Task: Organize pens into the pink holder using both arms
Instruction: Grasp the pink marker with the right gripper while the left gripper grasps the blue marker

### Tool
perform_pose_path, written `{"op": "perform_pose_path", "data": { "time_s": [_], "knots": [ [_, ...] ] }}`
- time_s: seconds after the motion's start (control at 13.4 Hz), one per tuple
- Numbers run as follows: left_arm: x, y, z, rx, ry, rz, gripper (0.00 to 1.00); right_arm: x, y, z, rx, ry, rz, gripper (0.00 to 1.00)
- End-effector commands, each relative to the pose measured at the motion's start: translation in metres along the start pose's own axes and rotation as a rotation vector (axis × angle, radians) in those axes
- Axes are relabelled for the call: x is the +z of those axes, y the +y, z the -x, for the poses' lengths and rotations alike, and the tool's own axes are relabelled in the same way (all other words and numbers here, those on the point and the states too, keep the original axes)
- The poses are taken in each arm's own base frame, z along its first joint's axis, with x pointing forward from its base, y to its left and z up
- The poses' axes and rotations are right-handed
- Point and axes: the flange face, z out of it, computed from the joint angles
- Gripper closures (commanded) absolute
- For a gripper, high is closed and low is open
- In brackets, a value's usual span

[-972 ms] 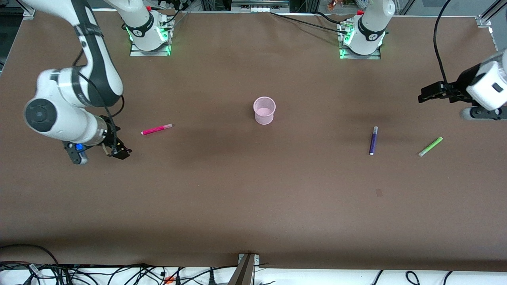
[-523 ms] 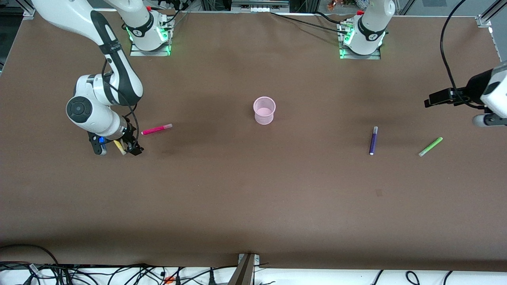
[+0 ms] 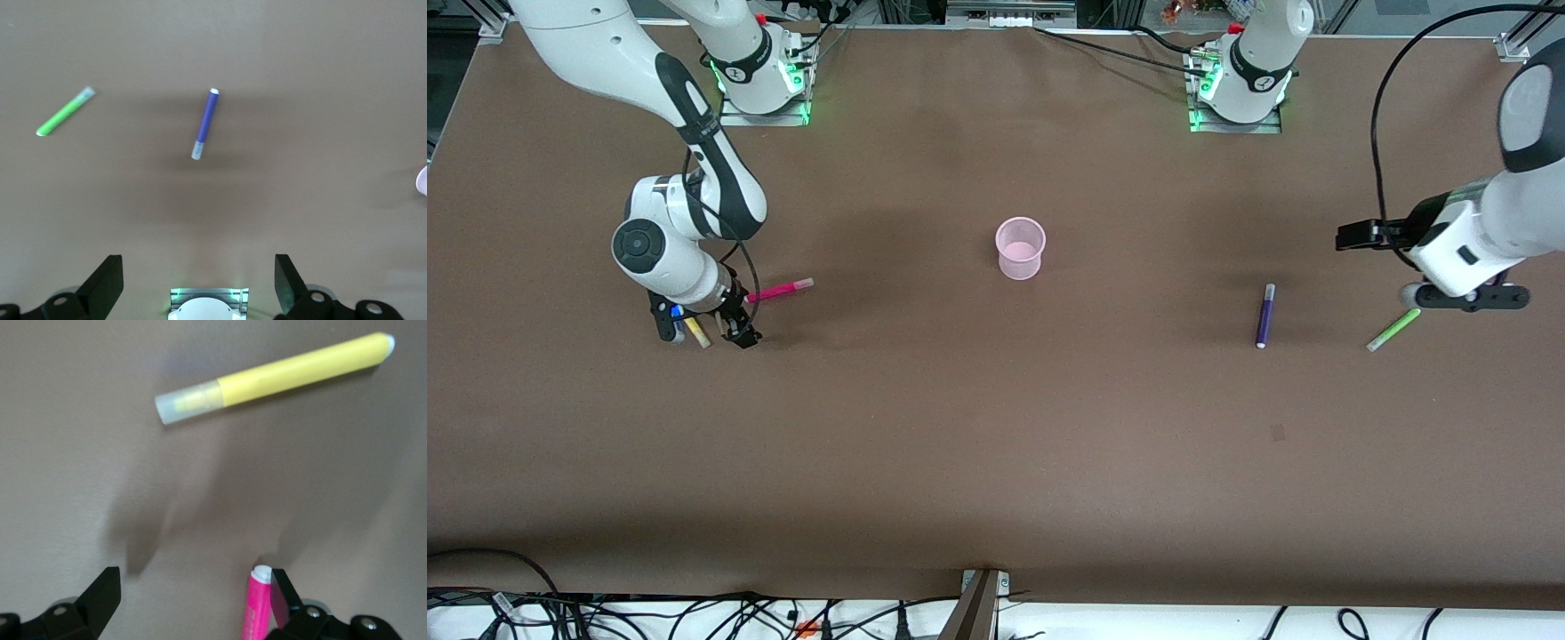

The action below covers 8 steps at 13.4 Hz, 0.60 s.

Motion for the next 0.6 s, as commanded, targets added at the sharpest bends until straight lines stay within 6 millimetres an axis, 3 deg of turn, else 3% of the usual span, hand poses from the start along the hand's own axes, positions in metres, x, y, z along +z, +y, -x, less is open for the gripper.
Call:
{"op": "perform_pose_path", "data": {
  "time_s": [0.0, 0.22, 0.37, 0.52],
  "knots": [
    [0.038, 0.01, -0.006, 0.01, 0.023, -0.021, 0.0, 0.002, 0.008, 0.01, 0.021, -0.01, -0.004, 0.01],
    [0.113, 0.016, -0.015, 0.026, 0.104, -0.029, 0.0, 0.0, 0.012, 0.016, 0.018, -0.015, -0.002, 0.01],
    [0.163, 0.016, -0.018, 0.035, 0.173, -0.027, 0.0, -0.006, 0.016, 0.018, 0.013, -0.016, -0.005, 0.3],
    [0.212, 0.017, -0.023, 0.066, 0.224, -0.023, 0.0, -0.007, 0.016, 0.021, 0.003, -0.019, -0.003, 0.85]
  ]
}}
